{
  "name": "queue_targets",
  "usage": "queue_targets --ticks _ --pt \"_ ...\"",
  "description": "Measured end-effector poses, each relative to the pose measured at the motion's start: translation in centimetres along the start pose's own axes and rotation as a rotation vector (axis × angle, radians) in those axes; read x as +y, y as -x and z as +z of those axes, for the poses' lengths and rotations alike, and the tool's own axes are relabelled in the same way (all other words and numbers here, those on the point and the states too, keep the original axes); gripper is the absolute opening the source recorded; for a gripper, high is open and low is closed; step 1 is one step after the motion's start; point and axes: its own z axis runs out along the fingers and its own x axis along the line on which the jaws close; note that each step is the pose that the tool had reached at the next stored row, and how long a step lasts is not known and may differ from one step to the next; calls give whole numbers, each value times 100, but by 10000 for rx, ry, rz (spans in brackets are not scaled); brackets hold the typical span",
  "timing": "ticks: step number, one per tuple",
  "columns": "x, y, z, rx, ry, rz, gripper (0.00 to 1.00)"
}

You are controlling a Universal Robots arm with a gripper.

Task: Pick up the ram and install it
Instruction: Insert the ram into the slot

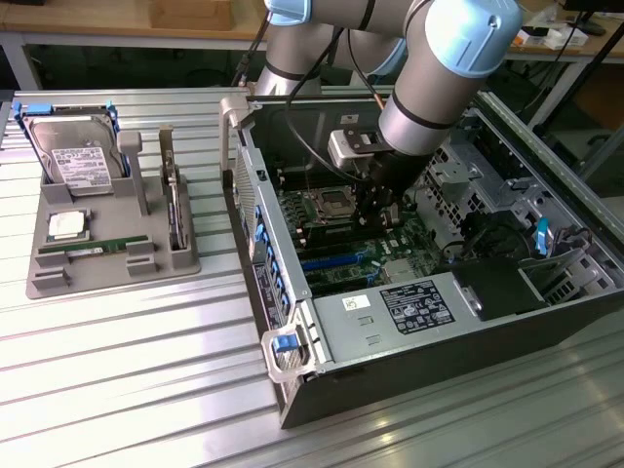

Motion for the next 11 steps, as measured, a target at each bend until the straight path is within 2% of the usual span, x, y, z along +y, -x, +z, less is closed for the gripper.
queue_targets --ticks 2,3,11 --pt "0 -1 8 -2 -8 -1 13" --pt "-1 -3 25 0 -31 -3 13" --pt "-1 -4 38 1 -35 -3 13"
